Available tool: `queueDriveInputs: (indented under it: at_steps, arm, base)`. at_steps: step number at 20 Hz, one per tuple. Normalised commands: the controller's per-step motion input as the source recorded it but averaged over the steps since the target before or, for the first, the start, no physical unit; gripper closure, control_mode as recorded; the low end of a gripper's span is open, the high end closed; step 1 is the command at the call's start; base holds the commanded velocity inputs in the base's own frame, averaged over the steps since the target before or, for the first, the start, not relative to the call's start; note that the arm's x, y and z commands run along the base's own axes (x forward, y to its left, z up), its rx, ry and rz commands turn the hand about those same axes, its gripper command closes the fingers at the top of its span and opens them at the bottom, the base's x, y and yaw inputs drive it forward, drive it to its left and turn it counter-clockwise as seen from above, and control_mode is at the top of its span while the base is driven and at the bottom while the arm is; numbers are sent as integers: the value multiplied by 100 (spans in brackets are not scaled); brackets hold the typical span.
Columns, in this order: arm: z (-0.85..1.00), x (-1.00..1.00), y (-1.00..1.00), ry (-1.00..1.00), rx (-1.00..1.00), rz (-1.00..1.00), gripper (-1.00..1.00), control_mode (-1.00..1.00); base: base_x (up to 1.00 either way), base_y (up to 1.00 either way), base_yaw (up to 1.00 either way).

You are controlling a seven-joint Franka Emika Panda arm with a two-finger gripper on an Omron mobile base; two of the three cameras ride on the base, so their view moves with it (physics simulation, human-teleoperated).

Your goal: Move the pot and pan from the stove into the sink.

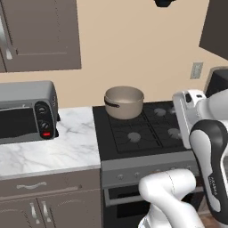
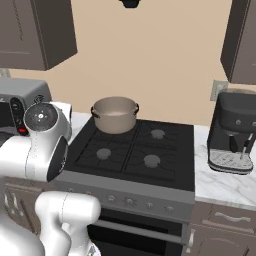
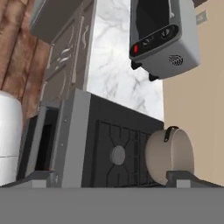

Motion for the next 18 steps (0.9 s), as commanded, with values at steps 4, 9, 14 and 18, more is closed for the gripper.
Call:
queueDriveInputs:
  at_steps: [4, 9, 14, 18]
  arm:
    - [0, 63, 0, 2, 0, 0, -100, -100]
    - [0, 75, 0, 5, 0, 0, -100, -100]
    - [0, 81, -3, 5, 0, 1, -100, -100]
    - [0, 79, -10, 3, 0, 4, -100, -100]
  base:
    - [0, 0, 0]
    - [0, 0, 0]
    - [0, 0, 0]
    - [0, 0, 0]
